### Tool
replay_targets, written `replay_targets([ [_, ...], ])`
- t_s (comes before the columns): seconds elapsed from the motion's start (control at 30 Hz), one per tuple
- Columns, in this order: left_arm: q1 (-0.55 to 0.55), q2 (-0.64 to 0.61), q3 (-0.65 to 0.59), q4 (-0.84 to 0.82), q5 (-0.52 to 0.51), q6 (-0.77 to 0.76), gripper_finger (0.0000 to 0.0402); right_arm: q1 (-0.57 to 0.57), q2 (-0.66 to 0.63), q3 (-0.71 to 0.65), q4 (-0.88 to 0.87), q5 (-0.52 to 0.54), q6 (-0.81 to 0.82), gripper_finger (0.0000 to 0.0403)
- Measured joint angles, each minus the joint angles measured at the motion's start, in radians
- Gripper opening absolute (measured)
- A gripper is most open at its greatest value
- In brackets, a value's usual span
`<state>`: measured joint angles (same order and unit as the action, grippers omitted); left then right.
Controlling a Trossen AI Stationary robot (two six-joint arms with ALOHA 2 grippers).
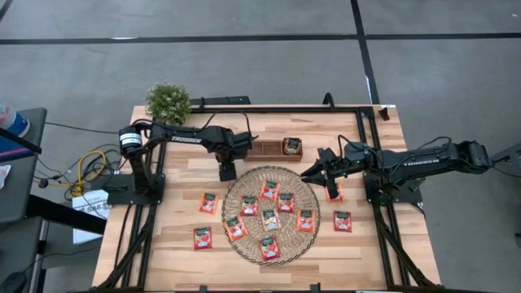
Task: Pick & Place Tea
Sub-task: Put the gold tea bag into the wooden organizer
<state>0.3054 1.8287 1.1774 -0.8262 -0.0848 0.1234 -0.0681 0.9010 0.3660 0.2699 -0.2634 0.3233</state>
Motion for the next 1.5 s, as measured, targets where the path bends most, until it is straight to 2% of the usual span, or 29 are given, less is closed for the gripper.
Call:
replay_targets([
  [0.17, 0.026, 0.046, 0.000, 0.015, 0.066, 0.001, 0.0173, 0.000, 0.000, 0.000, 0.000, 0.000, 0.001, 0.0087],
  [0.53, 0.021, 0.107, 0.006, 0.009, 0.069, 0.018, 0.0160, 0.000, 0.000, 0.000, 0.000, 0.001, 0.010, 0.0087],
  [0.67, 0.023, 0.107, 0.005, -0.003, 0.067, -0.001, 0.0123, 0.000, 0.000, 0.000, 0.000, 0.002, 0.010, 0.0087],
  [0.87, 0.023, 0.108, 0.004, -0.009, 0.058, -0.028, 0.0021, 0.000, 0.000, 0.000, 0.000, 0.003, 0.010, 0.0087],
  [1.0, 0.022, 0.101, 0.002, -0.019, 0.063, -0.068, 0.0003, 0.000, 0.000, 0.000, 0.000, 0.003, 0.010, 0.0087],
  [1.17, 0.009, 0.030, -0.009, -0.093, 0.091, -0.119, 0.0000, 0.000, 0.000, 0.000, 0.000, 0.000, 0.010, 0.0087],
  [1.33, -0.005, -0.109, -0.004, -0.168, 0.109, -0.188, 0.0000, 0.000, 0.000, 0.000, 0.000, 0.001, 0.010, 0.0087],
  [1.5, -0.019, -0.243, -0.003, -0.169, 0.096, -0.283, 0.0000, 0.000, 0.000, 0.000, 0.007, 0.001, 0.009, 0.0087],
])
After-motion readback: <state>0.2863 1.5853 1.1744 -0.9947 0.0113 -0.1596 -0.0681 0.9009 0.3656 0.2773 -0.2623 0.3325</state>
